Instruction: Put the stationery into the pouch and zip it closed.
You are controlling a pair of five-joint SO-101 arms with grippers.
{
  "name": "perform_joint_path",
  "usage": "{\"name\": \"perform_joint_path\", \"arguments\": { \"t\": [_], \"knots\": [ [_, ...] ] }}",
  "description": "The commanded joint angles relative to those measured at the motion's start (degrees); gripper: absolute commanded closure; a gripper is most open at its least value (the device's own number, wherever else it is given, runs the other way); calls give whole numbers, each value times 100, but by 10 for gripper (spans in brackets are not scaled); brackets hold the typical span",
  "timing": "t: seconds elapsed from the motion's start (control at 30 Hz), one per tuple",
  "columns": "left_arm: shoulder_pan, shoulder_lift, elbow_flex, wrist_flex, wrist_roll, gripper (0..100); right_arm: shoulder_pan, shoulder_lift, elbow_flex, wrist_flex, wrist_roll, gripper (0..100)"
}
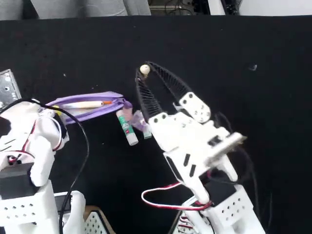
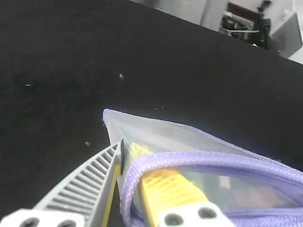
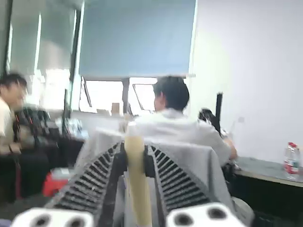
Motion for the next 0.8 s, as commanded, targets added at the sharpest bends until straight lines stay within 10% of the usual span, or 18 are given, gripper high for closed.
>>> {"name": "perform_joint_path", "arguments": {
  "t": [0.0,0.77],
  "knots": [
    [277,9,48,-325,105,971,70,-163,-13,-519,-747,987],
    [374,26,251,-484,79,971,-642,-127,189,-862,-1600,987]
  ]
}}
